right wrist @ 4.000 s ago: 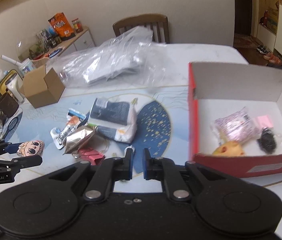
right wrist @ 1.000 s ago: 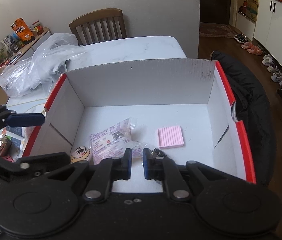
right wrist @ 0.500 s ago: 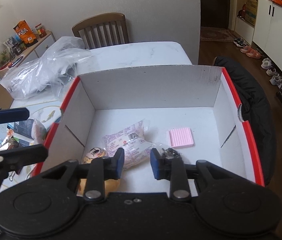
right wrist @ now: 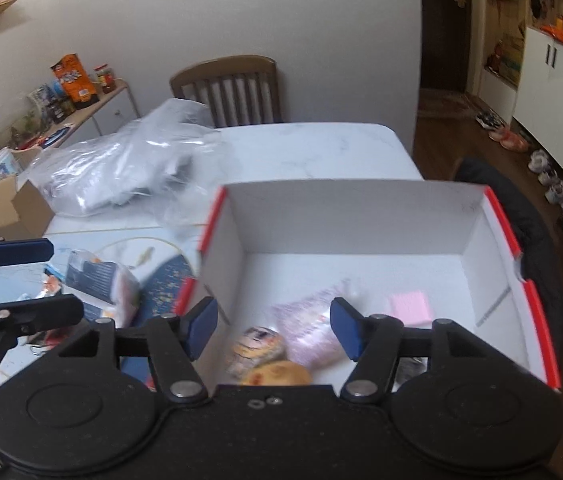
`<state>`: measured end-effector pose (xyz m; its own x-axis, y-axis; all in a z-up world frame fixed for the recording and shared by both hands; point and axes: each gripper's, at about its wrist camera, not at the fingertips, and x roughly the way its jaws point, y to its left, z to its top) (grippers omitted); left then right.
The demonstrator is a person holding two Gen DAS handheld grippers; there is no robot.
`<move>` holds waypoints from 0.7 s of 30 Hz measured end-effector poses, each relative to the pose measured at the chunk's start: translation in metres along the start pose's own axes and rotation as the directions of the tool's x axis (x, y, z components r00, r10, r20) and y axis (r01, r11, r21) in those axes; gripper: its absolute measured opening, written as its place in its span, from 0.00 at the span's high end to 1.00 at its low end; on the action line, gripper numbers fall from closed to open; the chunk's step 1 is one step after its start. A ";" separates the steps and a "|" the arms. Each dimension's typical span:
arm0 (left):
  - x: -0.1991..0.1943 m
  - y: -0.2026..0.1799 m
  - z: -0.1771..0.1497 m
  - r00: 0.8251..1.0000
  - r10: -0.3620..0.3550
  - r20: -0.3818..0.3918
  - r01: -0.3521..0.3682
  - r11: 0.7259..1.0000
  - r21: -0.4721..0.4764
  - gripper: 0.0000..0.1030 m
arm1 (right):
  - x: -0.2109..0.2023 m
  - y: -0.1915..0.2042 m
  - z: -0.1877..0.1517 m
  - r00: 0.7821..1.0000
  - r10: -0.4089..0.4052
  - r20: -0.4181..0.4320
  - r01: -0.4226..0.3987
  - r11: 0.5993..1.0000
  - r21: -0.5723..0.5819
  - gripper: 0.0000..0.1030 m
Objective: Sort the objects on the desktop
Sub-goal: 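Move both tools back to the table pile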
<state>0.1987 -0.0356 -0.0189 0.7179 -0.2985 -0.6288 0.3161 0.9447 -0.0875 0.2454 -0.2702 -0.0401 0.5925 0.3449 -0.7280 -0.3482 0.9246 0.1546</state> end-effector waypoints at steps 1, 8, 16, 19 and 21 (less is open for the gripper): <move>-0.003 0.005 -0.001 1.000 0.002 0.001 -0.002 1.000 -0.007 0.15 | 0.000 0.006 0.001 1.000 0.005 0.003 -0.005 1.000 -0.009 0.39; -0.023 0.043 -0.013 0.999 0.043 0.010 -0.042 0.998 -0.043 0.06 | 0.006 0.051 0.012 0.998 0.062 0.010 -0.061 0.996 -0.071 0.33; -0.041 0.090 -0.029 0.997 0.077 -0.002 -0.077 0.993 -0.089 0.00 | 0.022 0.104 0.020 0.992 0.127 -0.022 -0.129 0.976 -0.174 0.28; -0.043 0.109 -0.036 0.996 0.091 -0.026 -0.093 0.990 -0.105 0.00 | 0.030 0.122 0.021 0.989 0.145 -0.040 -0.150 0.963 -0.224 0.22; -0.044 0.125 -0.043 0.994 0.100 -0.045 -0.105 0.988 -0.117 0.00 | 0.038 0.132 0.022 0.986 0.155 -0.058 -0.165 0.955 -0.246 0.21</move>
<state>0.1797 0.1010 -0.0354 0.7171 -0.1957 -0.6689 0.1645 0.9802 -0.1104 0.2380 -0.1313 -0.0326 0.4882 0.4743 -0.7326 -0.6090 0.7864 0.1033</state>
